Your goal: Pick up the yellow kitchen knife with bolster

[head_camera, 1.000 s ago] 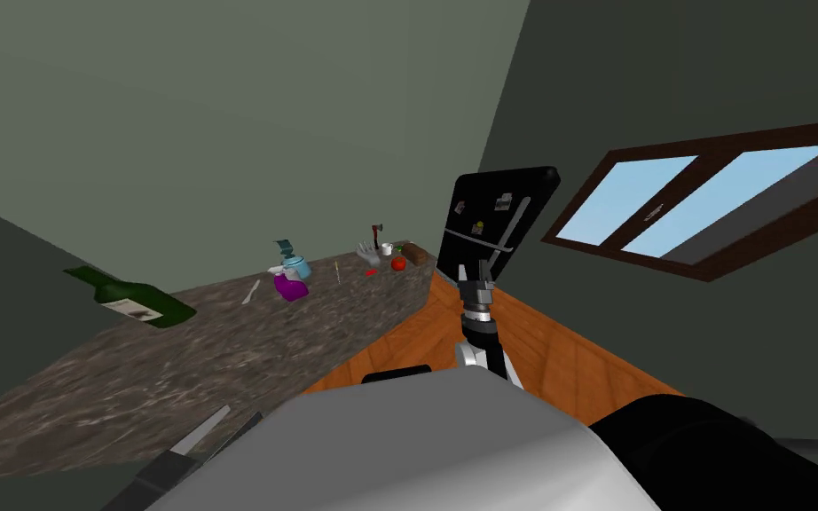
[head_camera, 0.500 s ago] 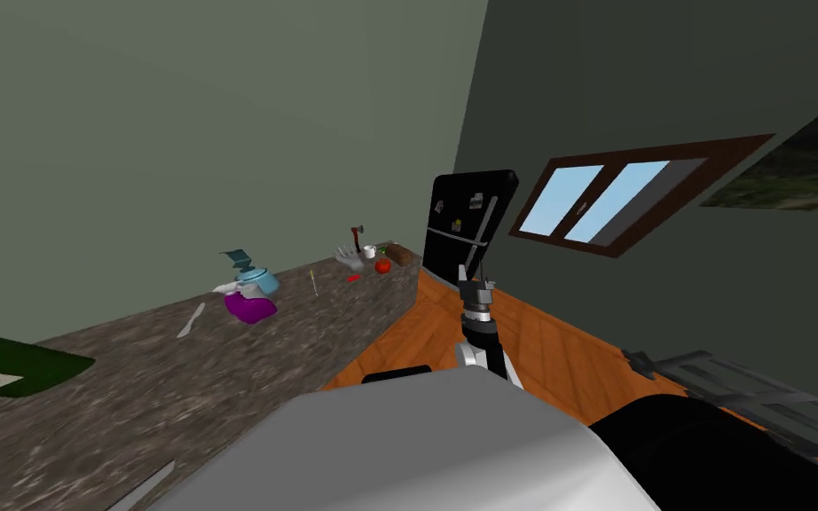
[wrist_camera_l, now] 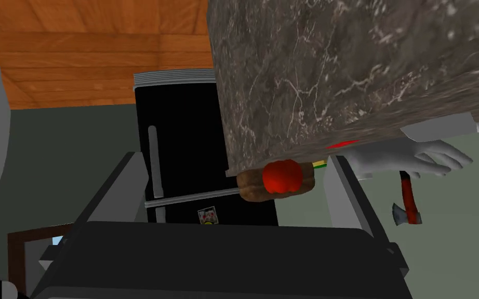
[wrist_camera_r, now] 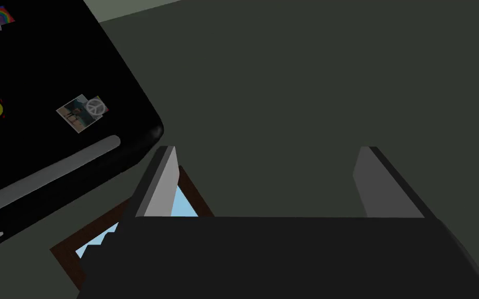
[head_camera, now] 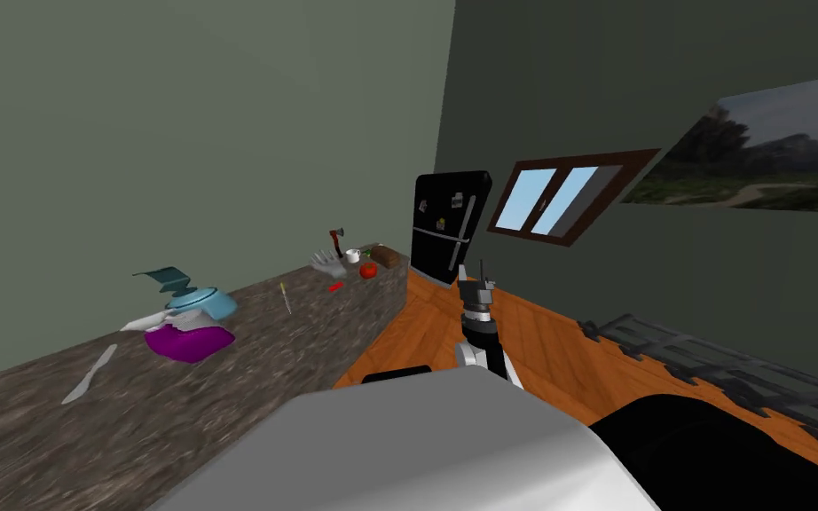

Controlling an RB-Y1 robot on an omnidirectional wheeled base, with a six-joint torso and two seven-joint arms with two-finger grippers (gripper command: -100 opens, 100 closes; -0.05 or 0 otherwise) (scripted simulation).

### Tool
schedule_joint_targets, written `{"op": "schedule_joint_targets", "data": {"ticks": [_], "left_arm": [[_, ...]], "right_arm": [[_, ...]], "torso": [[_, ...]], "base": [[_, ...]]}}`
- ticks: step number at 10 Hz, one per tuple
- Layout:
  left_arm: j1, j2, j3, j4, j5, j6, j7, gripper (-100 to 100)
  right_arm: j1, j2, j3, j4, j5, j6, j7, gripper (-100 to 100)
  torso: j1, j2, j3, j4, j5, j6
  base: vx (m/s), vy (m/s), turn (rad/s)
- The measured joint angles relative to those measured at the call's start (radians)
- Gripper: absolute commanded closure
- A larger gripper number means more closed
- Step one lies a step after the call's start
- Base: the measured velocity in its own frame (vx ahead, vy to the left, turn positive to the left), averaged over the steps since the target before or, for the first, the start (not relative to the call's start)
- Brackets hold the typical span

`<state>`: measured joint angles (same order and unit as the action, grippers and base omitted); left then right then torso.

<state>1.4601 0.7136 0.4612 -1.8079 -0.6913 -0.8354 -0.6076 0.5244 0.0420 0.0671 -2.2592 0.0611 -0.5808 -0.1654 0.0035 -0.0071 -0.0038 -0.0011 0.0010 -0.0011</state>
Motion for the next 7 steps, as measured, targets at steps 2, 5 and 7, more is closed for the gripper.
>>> {"op": "schedule_joint_targets", "data": {"ticks": [2,5,7], "left_arm": [[0.038,0.027,0.032,0.026,-0.044,-0.009,-0.055,-100],[0.074,0.066,0.060,0.076,-0.120,-0.008,-0.138,-100],[0.089,0.087,0.075,0.116,-0.167,-0.011,-0.195,-100]], "right_arm": [[0.000,0.000,0.000,0.000,0.000,0.000,0.000,0],[0.000,0.000,0.000,0.000,0.000,0.000,0.000,0],[0.000,0.000,0.000,0.000,0.000,0.000,0.000,0]], "torso": [[0.001,-0.001,-0.001,0.000,0.000,0.000],[0.001,-0.002,-0.001,0.000,0.000,0.001],[0.001,-0.002,-0.001,-0.001,0.000,0.001]], "base": [[0.084,0.016,-0.286],[0.082,0.020,-0.268],[0.092,0.029,-0.280]]}}
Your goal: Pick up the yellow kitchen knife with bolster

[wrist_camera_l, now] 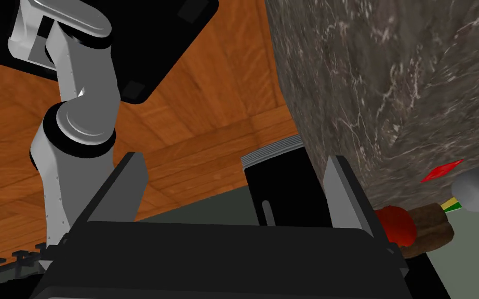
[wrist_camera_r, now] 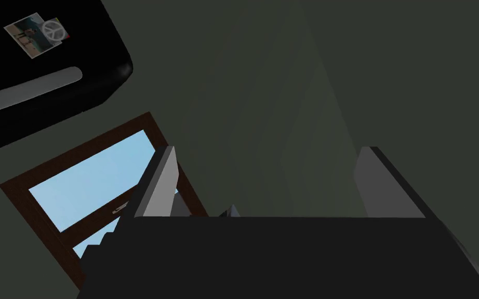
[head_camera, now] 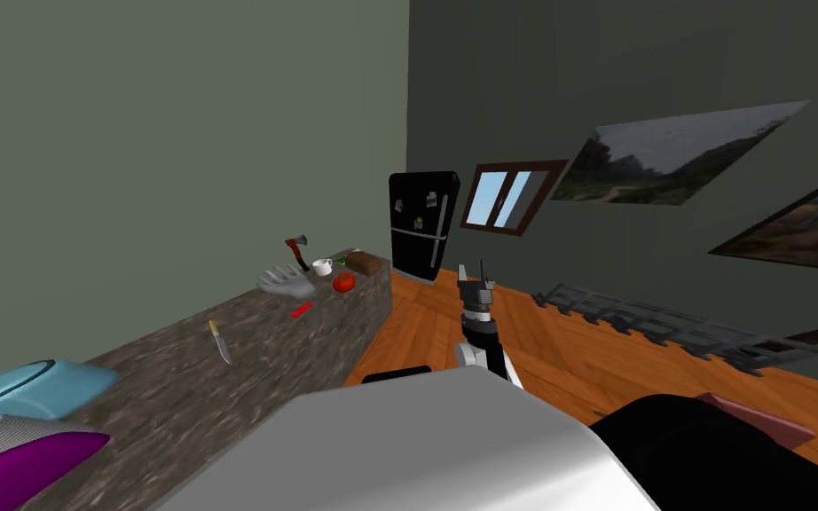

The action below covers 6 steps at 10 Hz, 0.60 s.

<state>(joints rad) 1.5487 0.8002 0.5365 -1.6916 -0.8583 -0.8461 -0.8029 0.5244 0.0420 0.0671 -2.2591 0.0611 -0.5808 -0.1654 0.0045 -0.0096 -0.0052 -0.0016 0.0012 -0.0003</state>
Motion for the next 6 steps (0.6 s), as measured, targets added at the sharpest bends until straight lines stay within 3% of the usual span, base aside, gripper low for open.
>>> {"op": "schedule_joint_targets", "data": {"ticks": [6], "left_arm": [[0.038,0.057,0.031,0.078,-0.143,0.010,-0.166,-100]], "right_arm": [[0.000,0.000,0.000,0.000,0.000,0.000,0.000,0]], "torso": [[0.001,-0.002,-0.001,-0.001,0.000,0.000]], "base": [[0.111,0.054,-0.277]]}}
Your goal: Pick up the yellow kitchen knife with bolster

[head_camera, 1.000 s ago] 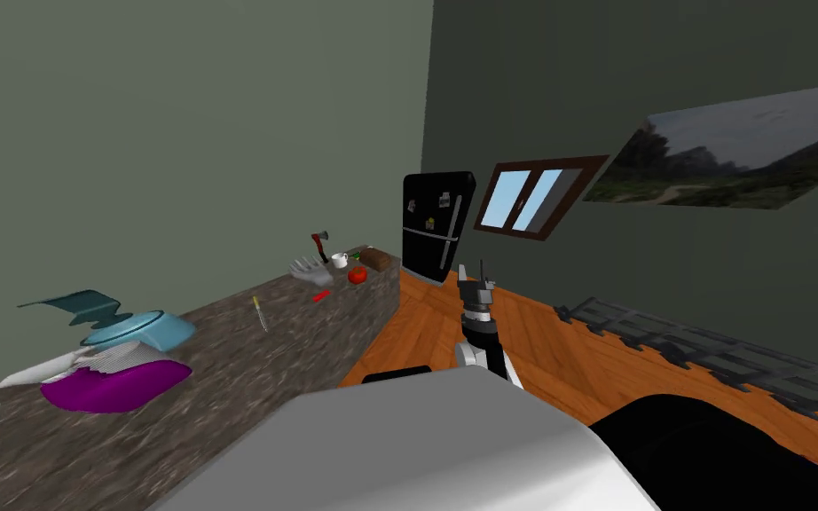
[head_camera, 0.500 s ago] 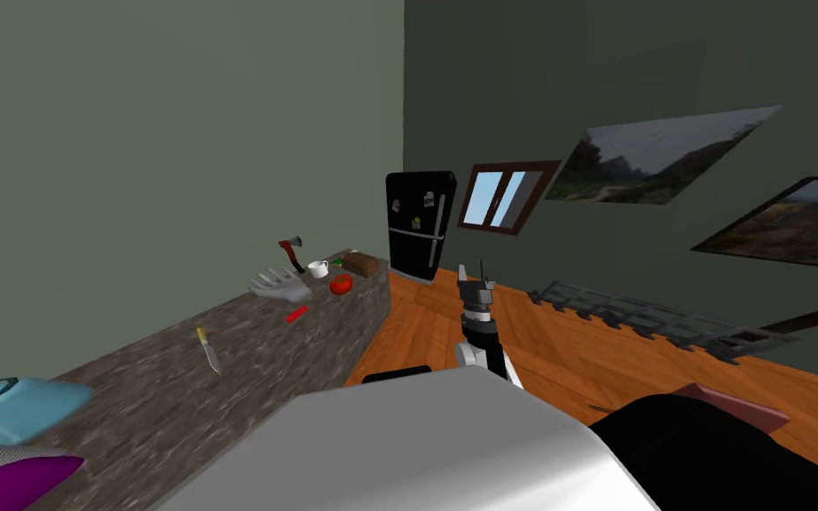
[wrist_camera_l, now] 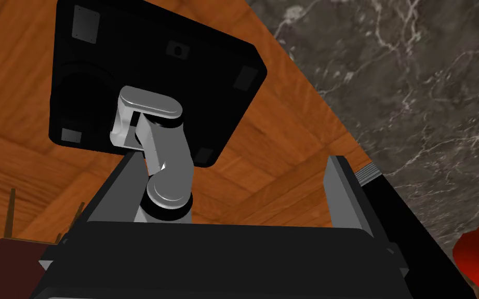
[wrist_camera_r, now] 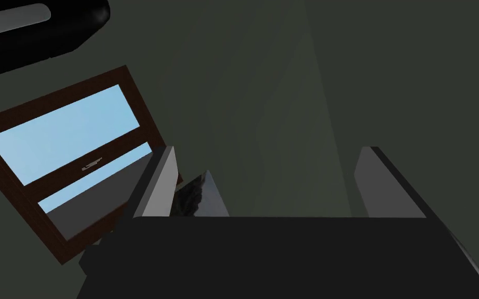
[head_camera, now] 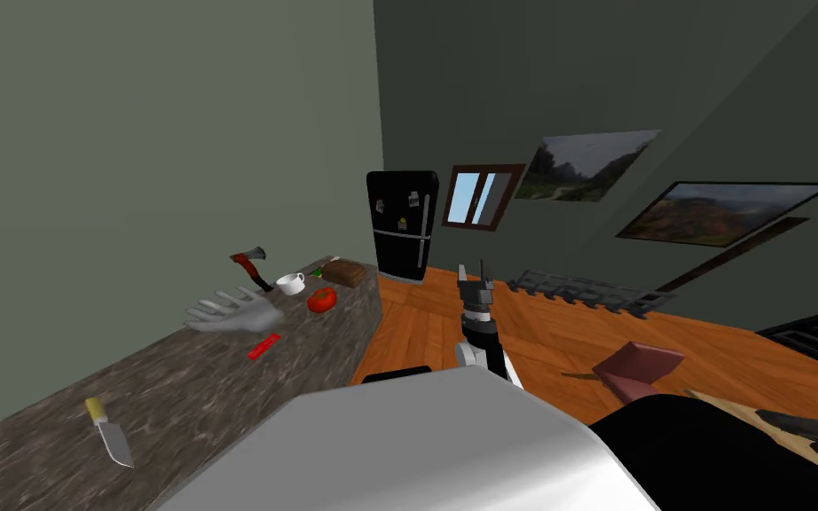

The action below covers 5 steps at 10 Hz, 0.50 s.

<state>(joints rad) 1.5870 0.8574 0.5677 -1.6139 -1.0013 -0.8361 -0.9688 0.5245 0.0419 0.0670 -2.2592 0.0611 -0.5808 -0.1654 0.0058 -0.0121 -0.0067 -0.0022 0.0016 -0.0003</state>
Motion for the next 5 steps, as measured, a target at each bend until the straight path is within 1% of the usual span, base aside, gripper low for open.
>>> {"op": "schedule_joint_targets", "data": {"ticks": [1,2,3,4,5], "left_arm": [[0.001,0.011,0.005,0.013,-0.014,0.000,-0.022,-100],[0.005,0.023,0.013,0.034,-0.038,-0.004,-0.049,-100],[0.008,0.023,0.014,0.041,-0.054,-0.003,-0.076,-100],[0.013,0.028,0.012,0.048,-0.083,0.005,-0.101,-100],[0.014,0.033,0.014,0.056,-0.097,0.007,-0.123,-100]], "right_arm": [[0.000,0.000,0.000,0.000,0.000,0.000,0.000,0],[0.000,0.000,0.000,0.000,0.000,0.000,0.000,0],[0.000,0.000,0.000,0.000,0.000,0.000,0.000,0],[0.000,0.000,0.000,0.000,0.000,0.000,0.000,0],[0.000,0.000,0.000,0.000,0.000,0.000,0.000,0]], "torso": [[-0.001,0.001,0.001,0.000,0.000,-0.001],[0.000,0.001,0.000,0.000,0.000,0.000],[0.000,0.001,0.001,0.000,0.000,-0.002],[0.000,0.000,0.000,0.000,0.000,-0.001],[-0.001,0.001,0.001,0.000,0.000,-0.001]], "base": [[0.106,0.073,-0.306],[0.098,0.078,-0.189],[0.118,0.078,-0.265],[0.088,0.070,-0.184],[0.091,0.086,-0.329]]}}
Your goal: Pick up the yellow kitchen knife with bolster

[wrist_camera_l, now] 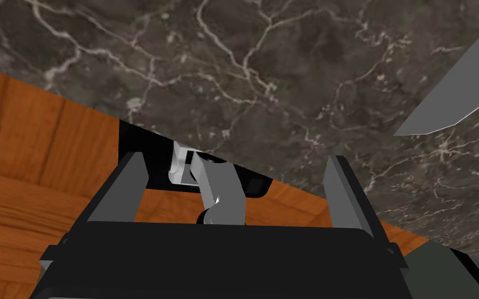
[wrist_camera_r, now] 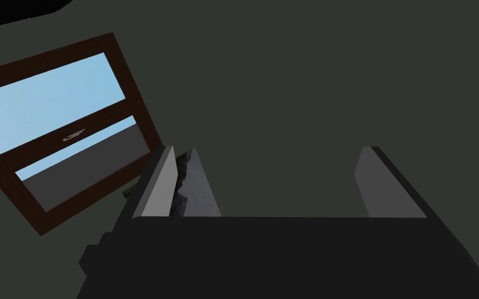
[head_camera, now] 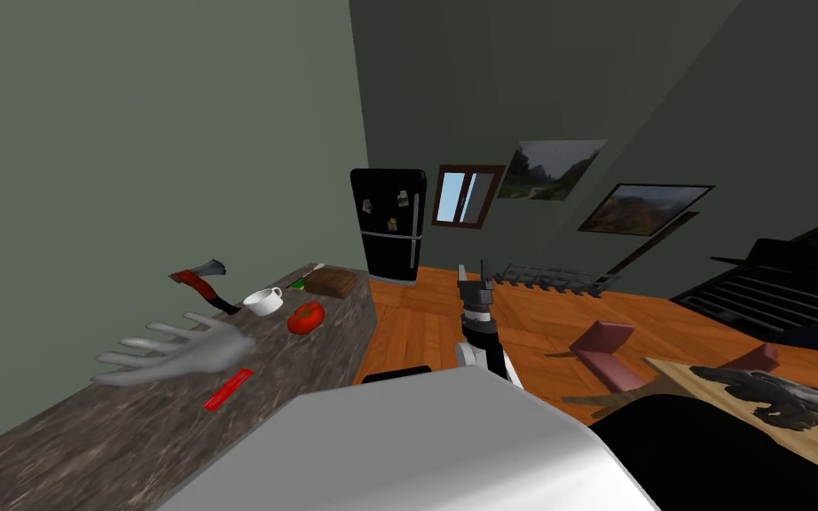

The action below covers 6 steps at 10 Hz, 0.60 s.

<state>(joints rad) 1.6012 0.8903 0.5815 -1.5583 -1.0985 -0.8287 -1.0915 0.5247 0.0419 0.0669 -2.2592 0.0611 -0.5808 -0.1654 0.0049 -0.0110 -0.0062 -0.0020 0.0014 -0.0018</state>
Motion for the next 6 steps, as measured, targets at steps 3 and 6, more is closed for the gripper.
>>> {"op": "schedule_joint_targets", "data": {"ticks": [3,6], "left_arm": [[-0.003,0.018,0.000,0.040,-0.059,0.003,-0.072,-100],[-0.012,0.026,-0.015,0.070,-0.122,0.013,-0.144,-100]], "right_arm": [[0.000,0.000,0.000,0.000,0.000,0.000,0.000,0],[0.000,0.000,0.000,0.000,0.000,0.000,0.000,0]], "torso": [[0.002,-0.001,0.000,0.000,0.000,0.001],[0.004,-0.001,0.000,0.000,0.001,0.000]], "base": [[0.088,0.091,-0.173],[0.082,0.113,-0.225]]}}
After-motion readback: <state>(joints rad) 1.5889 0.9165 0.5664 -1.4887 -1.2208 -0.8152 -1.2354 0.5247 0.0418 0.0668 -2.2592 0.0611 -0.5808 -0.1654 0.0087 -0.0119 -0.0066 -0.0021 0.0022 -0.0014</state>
